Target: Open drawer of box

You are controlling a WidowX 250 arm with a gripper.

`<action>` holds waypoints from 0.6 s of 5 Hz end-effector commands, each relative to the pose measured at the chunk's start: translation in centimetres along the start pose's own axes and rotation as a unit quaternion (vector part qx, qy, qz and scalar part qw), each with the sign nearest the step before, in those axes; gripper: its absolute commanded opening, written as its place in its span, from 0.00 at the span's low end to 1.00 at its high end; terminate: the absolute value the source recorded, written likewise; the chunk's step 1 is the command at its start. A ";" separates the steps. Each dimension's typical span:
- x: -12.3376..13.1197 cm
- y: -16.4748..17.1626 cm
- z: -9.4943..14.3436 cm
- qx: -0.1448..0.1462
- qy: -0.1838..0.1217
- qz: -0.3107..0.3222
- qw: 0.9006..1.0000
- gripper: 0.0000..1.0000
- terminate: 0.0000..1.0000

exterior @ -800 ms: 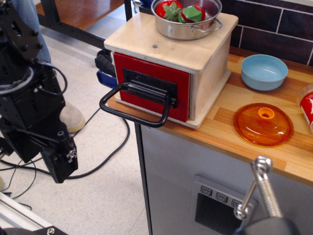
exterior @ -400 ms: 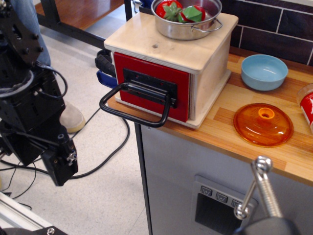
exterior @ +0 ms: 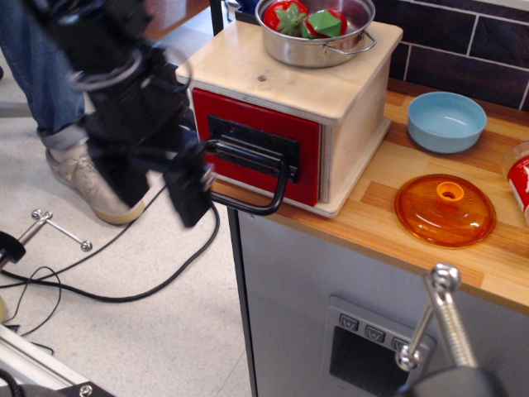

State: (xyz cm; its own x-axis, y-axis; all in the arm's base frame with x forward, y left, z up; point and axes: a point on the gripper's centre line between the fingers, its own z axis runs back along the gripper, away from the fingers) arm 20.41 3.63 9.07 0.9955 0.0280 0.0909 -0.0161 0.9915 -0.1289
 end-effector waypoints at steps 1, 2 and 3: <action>4.5 -0.2 0.1 0.016 -0.063 0.014 0.998 1.00 0.00; 5.7 -0.3 -0.5 0.023 -0.080 0.016 0.996 1.00 0.00; 6.7 -0.2 -1.5 0.037 -0.090 0.022 0.995 1.00 0.00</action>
State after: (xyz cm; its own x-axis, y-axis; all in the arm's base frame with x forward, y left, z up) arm 26.61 3.28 6.79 0.9710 0.0965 0.2189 -0.0841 0.9943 -0.0656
